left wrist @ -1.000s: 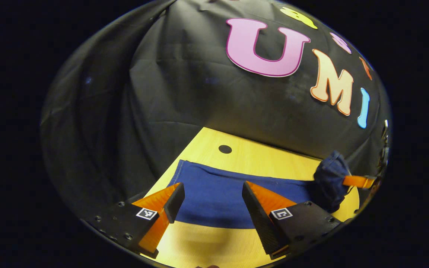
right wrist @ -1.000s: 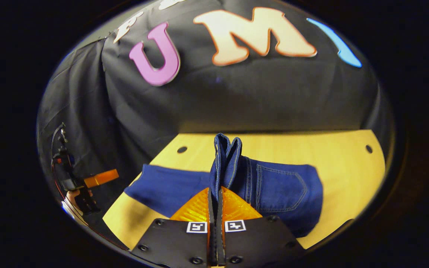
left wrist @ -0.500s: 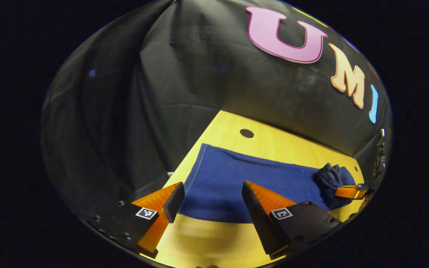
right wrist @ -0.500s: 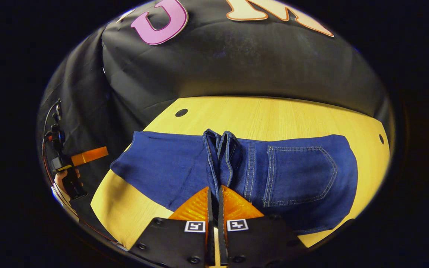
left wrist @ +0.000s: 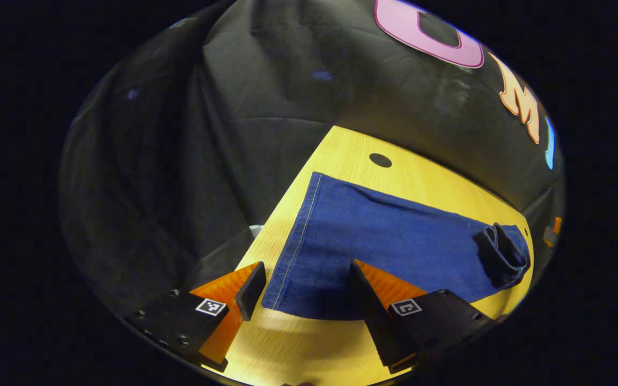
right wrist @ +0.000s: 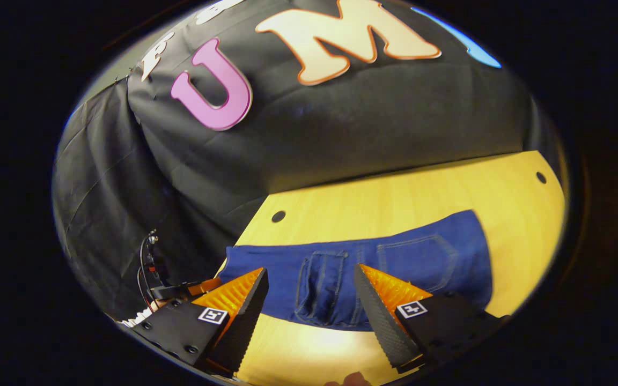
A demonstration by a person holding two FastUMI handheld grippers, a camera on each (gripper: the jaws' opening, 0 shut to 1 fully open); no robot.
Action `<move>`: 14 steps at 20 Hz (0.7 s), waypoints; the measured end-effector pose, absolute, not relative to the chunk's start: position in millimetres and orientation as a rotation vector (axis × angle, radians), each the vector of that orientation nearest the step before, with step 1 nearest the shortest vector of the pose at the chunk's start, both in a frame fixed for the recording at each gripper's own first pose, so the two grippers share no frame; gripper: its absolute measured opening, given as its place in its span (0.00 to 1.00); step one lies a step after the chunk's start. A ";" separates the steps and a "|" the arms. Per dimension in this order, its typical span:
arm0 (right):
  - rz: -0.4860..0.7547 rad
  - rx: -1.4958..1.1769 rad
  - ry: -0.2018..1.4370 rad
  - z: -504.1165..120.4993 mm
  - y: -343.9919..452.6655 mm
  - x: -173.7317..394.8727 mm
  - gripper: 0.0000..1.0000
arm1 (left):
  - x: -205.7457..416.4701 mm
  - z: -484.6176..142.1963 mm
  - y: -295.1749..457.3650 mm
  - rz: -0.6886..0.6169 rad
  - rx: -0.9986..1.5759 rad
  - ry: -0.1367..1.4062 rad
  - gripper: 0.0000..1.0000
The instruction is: Grasp the waist and the cuffs of the jeans and fold them to make the two legs overlap; first hold the waist and fold one-third of the jeans toward the cuffs, then hold the cuffs and fold the remaining one-third in the same direction to finish folding.
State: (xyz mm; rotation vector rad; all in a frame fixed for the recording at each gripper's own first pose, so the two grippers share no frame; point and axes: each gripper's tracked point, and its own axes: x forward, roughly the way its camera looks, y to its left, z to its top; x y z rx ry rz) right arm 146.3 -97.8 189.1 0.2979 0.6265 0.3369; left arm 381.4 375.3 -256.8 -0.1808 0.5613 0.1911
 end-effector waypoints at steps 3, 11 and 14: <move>0.228 0.271 0.565 217.8 -141.0 144.0 0.94 | 382.1 -262.4 373.9 0.186 -0.183 0.580 0.95; -0.017 0.296 0.440 255.6 -250.7 132.4 0.98 | 374.3 -266.8 388.6 0.215 -0.169 0.591 0.90; -0.055 0.306 0.415 265.5 -270.3 132.3 0.98 | 374.0 -270.4 391.5 0.232 -0.105 0.601 0.76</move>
